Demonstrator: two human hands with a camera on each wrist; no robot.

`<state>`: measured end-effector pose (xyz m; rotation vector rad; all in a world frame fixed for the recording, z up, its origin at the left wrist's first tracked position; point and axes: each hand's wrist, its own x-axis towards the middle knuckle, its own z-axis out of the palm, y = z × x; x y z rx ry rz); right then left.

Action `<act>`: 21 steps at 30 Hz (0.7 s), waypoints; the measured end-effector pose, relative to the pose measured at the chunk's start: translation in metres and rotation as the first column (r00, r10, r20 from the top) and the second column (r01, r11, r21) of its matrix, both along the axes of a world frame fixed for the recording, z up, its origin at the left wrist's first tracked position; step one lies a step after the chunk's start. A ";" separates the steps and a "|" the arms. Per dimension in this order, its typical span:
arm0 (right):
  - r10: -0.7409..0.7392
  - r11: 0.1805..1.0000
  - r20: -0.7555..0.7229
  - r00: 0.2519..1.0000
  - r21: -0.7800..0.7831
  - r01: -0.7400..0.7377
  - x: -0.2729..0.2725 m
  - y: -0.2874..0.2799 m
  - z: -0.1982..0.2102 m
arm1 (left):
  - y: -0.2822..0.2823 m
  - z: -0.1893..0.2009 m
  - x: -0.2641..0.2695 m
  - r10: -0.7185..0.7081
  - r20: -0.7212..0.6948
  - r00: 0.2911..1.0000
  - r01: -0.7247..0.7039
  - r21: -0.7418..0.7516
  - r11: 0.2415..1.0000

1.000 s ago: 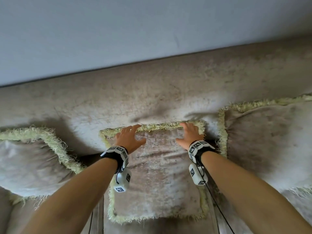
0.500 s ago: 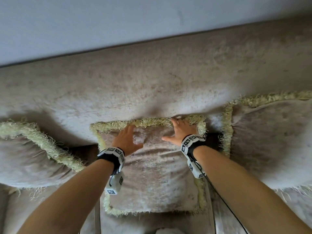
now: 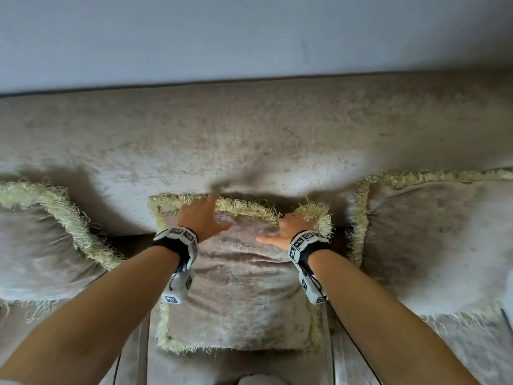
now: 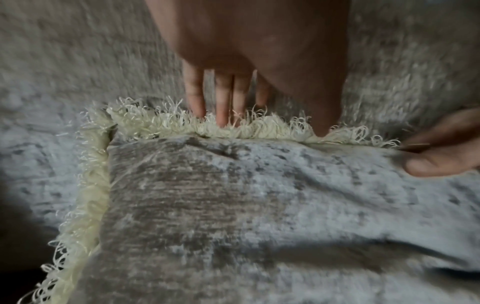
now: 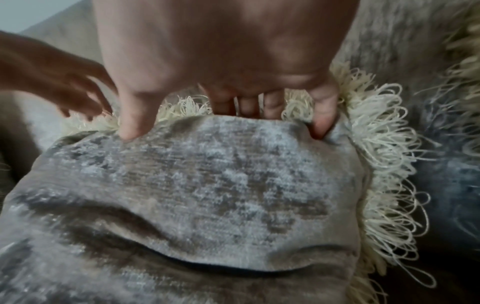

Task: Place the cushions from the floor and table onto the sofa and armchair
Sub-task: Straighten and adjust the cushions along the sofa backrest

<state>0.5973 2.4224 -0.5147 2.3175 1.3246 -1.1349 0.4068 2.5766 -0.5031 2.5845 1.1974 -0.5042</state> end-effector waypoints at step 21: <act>0.302 0.950 0.201 0.932 0.014 -0.311 -0.083 -0.061 0.053 | -0.061 0.040 -0.056 -0.113 -0.263 0.958 0.085 -0.113 0.990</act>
